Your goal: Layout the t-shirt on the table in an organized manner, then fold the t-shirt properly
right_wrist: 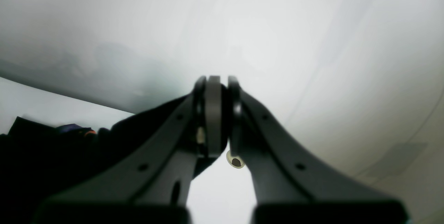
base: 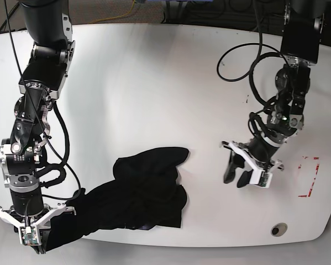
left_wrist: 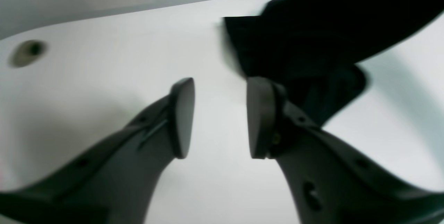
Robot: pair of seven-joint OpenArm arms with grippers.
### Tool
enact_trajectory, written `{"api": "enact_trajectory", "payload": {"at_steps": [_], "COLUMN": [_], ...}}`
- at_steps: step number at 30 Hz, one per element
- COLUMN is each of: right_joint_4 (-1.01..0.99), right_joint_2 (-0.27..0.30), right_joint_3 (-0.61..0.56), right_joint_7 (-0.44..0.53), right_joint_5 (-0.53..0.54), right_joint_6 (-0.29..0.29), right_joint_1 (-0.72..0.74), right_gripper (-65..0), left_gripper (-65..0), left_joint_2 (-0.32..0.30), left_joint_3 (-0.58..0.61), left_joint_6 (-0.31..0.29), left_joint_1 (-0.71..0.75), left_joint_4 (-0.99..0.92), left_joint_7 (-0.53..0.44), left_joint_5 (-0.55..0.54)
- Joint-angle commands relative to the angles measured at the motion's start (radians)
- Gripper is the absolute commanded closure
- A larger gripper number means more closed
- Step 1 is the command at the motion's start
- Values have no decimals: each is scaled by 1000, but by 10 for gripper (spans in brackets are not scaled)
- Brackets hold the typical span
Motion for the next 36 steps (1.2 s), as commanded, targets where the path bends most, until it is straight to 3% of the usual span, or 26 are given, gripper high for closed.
{"api": "enact_trajectory", "payload": {"at_steps": [1, 9, 14, 23, 30, 36], "right_joint_4": [17, 15, 15, 17, 17, 17], "right_joint_2": [15, 15, 15, 15, 15, 15], "right_joint_3": [9, 7, 7, 9, 12, 13], "right_joint_7": [29, 29, 29, 29, 29, 29], "right_joint_5": [-8, -3, -1, 0, 2, 2], "right_joint_6": [-10, -10, -10, -10, -10, -8], "right_joint_1": [28, 27, 27, 27, 27, 25], "right_gripper": [0, 0, 0, 0, 0, 0], "left_gripper": [-304, -498, -560, -572, -571, -570], "left_joint_2": [29, 107, 144, 239, 283, 291], "left_joint_3": [24, 144, 205, 219, 216, 221], "left_joint_6": [-6, -8, -8, -13, -13, -13], "left_joint_1": [-21, -37, -80, -143, -205, -227], "left_joint_4": [-4, -110, -179, -371, -507, -601], "left_joint_7": [-28, -25, -23, -28, -34, -94], "left_joint_5": [21, 101, 151, 265, 293, 294]}}
